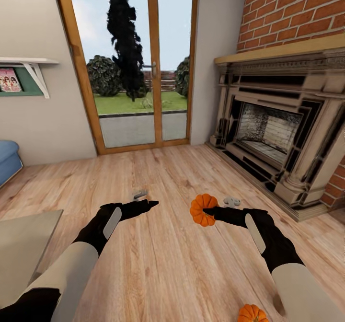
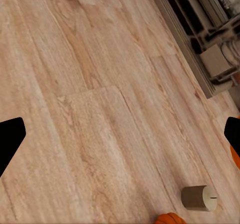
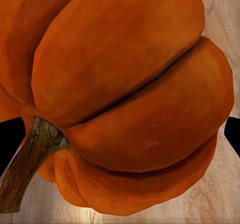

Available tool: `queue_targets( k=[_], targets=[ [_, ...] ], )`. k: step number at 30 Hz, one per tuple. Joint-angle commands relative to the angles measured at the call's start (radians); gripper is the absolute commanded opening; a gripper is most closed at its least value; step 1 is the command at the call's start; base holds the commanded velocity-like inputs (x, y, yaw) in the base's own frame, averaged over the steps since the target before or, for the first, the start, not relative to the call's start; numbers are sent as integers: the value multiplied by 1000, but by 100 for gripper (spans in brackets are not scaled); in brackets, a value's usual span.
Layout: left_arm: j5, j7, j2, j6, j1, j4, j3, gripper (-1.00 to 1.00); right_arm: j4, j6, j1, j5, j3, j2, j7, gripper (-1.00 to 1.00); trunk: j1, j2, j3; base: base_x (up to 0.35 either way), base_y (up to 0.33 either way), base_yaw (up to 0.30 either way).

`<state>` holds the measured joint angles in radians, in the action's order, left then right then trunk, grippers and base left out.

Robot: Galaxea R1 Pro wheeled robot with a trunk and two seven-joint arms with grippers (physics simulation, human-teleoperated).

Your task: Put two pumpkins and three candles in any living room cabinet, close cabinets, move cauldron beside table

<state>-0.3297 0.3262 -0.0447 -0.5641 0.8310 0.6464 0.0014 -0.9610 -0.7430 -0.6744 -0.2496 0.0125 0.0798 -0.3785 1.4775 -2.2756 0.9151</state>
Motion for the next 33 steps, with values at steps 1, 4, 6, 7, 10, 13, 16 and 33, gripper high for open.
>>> queue_targets(
  k=[1, 4, 6, 7, 10, 13, 16, 33],
  targets=[
    [-6, -1, 0, -7, 0, 1, 0, 100, -1, -6, -1, -2, 1, 0, -2, -100, 0, 0, 1, 0, 0, -15],
    [-6, -1, 0, -7, 0, 1, 0, 100, -1, -6, -1, -2, 1, -1, -2, -100, 0, 0, 1, 0, 0, -7],
    [-6, -1, 0, -7, 0, 1, 0, 100, -1, -6, -1, -2, 1, -1, -1, -100, 0, 0, 1, 0, 0, -46],
    [-6, -1, 0, -7, 0, 1, 0, 100, -1, -6, -1, -2, 1, -1, -1, -100, 0, 0, 0, 0, 0, -126],
    [-6, -1, 0, -7, 0, 1, 0, 100, -1, -6, -1, -2, 1, -1, -1, -100, 0, 0, -1, 0, 0, -180],
    [-6, -1, 0, -7, 0, 1, 0, 100, -1, -6, -1, -2, 1, -2, 0, -100, 0, 0, -2, 0, 0, -228],
    [-6, -1, 0, -7, 0, 1, 0, 100, -1, -6, -1, -2, 1, 0, 0, -100, 0, 0, -3, 7, 0, -272],
    [-6, -1, 0, -7, 0, 1, 1, 100, -1, -6, -1, -1, 0, 0, -1, -100, 0, 0, -4, 69, 35, 38]
  ],
)
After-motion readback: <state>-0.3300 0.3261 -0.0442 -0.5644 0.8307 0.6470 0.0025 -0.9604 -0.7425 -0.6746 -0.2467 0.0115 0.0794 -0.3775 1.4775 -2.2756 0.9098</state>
